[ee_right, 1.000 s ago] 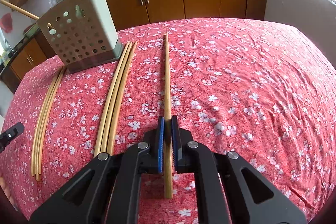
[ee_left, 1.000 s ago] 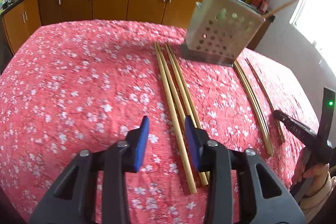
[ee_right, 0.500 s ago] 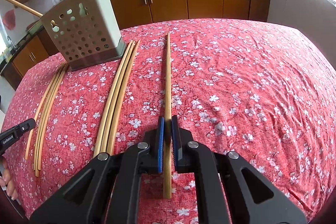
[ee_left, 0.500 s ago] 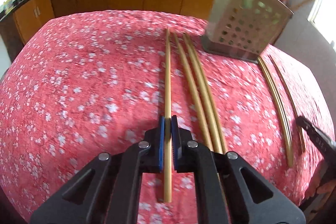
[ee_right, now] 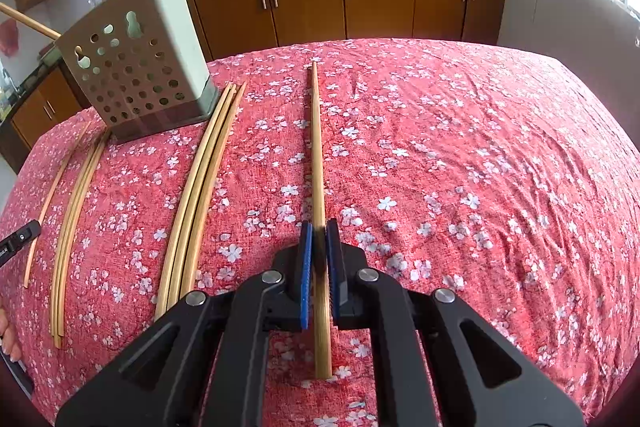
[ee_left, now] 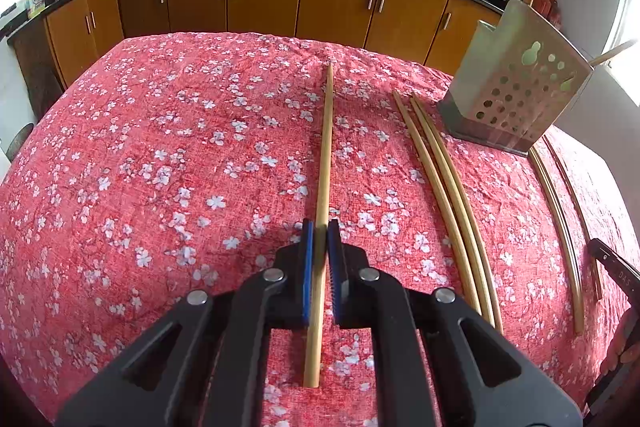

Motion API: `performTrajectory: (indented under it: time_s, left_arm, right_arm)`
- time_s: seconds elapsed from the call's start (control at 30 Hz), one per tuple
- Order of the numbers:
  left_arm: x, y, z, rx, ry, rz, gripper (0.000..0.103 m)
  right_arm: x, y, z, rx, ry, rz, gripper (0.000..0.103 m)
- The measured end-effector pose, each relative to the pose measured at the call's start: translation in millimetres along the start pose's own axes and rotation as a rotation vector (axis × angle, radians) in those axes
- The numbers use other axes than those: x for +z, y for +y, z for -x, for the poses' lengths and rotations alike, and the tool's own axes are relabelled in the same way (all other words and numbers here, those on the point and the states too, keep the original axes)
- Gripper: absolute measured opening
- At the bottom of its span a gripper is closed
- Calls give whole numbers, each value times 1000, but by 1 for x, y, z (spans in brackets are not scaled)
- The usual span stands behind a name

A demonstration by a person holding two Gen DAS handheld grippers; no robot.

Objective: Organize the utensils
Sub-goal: 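Grasp another bamboo chopstick with the right tool while the left tool grasps one, then lift both chopsticks upright and carry them above the perforated holder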

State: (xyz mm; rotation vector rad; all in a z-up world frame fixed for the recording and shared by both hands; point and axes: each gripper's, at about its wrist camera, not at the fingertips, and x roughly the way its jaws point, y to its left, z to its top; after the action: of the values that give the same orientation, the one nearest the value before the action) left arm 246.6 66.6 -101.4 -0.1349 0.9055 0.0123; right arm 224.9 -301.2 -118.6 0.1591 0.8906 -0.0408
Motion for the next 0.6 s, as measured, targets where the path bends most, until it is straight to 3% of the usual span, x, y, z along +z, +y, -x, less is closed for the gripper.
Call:
performTrajectory:
  time_s: [0.3, 0.6]
  left_arm:
    - [-2, -7, -3, 29, 1, -24, 10]
    - [-3, -4, -1, 10, 3, -52, 11]
  right_arm:
    - [0, 1, 0, -4, 0, 4, 8]
    - [-1, -2, 1, 8, 2, 2, 8]
